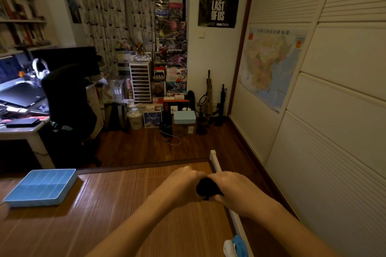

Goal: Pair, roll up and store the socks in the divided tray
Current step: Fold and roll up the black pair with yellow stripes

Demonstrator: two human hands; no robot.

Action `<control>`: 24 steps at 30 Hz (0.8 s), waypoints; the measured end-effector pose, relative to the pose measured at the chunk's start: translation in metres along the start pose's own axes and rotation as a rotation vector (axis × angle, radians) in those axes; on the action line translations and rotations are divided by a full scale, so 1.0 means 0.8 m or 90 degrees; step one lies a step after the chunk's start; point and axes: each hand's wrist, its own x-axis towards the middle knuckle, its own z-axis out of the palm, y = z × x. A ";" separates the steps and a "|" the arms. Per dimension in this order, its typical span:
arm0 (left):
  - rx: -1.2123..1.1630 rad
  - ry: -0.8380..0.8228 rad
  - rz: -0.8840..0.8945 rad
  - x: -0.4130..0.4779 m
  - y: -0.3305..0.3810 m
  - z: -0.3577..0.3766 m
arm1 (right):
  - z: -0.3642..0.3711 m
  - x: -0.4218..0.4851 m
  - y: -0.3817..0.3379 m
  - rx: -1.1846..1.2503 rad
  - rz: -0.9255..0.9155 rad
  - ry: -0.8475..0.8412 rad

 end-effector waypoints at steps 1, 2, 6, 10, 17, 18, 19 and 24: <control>-0.012 0.007 -0.006 -0.001 0.002 -0.001 | 0.001 0.000 0.002 -0.016 -0.004 0.013; -0.029 0.007 -0.007 -0.001 0.003 -0.003 | 0.002 0.001 0.004 -0.037 -0.012 0.029; -0.092 -0.043 0.014 -0.002 0.001 -0.010 | 0.014 -0.004 0.005 -0.149 -0.084 0.069; -0.069 -0.031 0.017 -0.002 0.001 -0.009 | 0.014 -0.005 0.001 -0.107 -0.073 0.079; 0.057 0.035 -0.009 -0.002 0.012 0.003 | 0.010 -0.007 -0.001 0.036 0.001 0.048; 0.043 0.035 -0.016 -0.002 0.013 0.004 | 0.010 -0.007 0.000 0.022 0.001 0.055; 0.014 0.029 -0.025 -0.002 0.013 0.003 | 0.011 -0.006 0.002 -0.002 -0.003 0.061; -0.076 -0.025 -0.020 -0.005 0.008 -0.006 | 0.015 -0.010 0.001 -0.124 -0.069 0.110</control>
